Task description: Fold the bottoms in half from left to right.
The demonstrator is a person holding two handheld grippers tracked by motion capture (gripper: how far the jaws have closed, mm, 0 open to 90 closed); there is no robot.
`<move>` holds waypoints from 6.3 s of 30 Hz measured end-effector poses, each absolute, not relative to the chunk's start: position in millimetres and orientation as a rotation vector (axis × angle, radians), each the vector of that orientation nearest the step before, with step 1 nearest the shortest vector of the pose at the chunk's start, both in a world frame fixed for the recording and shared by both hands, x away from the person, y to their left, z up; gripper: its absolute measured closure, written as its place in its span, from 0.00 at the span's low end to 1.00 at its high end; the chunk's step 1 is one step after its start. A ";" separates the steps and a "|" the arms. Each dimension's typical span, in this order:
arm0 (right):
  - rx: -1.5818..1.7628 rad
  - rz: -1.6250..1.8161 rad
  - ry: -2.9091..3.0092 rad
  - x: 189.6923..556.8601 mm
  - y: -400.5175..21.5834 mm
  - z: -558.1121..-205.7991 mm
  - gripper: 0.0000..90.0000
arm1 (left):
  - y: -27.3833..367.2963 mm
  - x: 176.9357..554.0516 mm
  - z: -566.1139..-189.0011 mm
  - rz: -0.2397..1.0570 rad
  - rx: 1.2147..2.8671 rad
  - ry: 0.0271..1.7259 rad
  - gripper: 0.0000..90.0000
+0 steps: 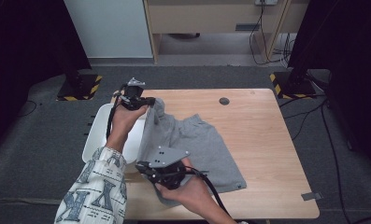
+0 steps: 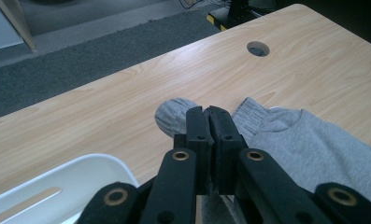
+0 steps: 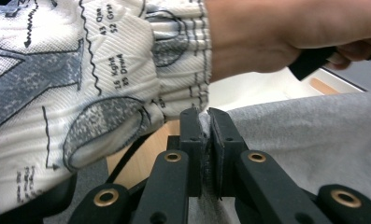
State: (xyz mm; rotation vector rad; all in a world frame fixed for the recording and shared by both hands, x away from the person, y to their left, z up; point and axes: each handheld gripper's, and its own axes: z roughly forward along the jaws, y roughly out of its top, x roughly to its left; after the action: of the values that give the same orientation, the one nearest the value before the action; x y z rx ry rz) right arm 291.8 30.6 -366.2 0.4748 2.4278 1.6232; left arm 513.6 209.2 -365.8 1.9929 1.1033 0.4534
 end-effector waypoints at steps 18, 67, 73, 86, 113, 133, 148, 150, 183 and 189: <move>0.681 1.593 2.339 306.5 -86.3 -374.1 0.95 | 137.6 536.9 -373.3 0.459 2.027 1.068 0.97; 0.849 1.411 2.331 309.9 -170.8 -417.8 0.95 | 85.8 540.9 -395.8 0.446 2.040 0.982 0.97; 0.849 1.406 2.334 309.5 -171.5 -419.3 0.95 | 84.1 541.1 -397.6 0.445 2.040 0.982 0.97; 0.854 1.356 2.313 311.1 -173.2 -421.3 0.94 | 86.1 540.6 -400.8 0.444 2.031 0.987 0.97; 0.882 1.267 2.327 313.9 -183.1 -438.7 0.94 | 74.8 537.0 -411.3 0.438 2.024 0.967 0.97; 0.907 1.242 2.330 315.0 -180.2 -457.5 0.93 | 70.1 533.4 -423.1 0.439 2.022 0.966 0.97; 0.909 1.228 2.308 311.6 -179.8 -451.7 0.93 | 63.2 532.1 -429.6 0.435 2.026 0.971 0.97; 0.905 1.239 2.300 310.4 -180.6 -447.9 0.93 | 62.7 532.0 -427.6 0.433 2.018 0.970 0.97; 0.948 1.122 2.405 310.4 -190.0 -482.0 0.76 | 46.3 524.7 -466.3 0.381 2.050 0.975 0.80; 1.000 1.154 2.338 317.1 -191.1 -475.4 0.46 | 46.6 514.1 -452.3 0.468 2.060 0.940 0.48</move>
State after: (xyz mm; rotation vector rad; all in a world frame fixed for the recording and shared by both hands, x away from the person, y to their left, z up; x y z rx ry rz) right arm 317.1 -191.1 -475.4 1.0002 2.3377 1.1538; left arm 514.1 46.6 -452.3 2.0597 0.9405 0.4678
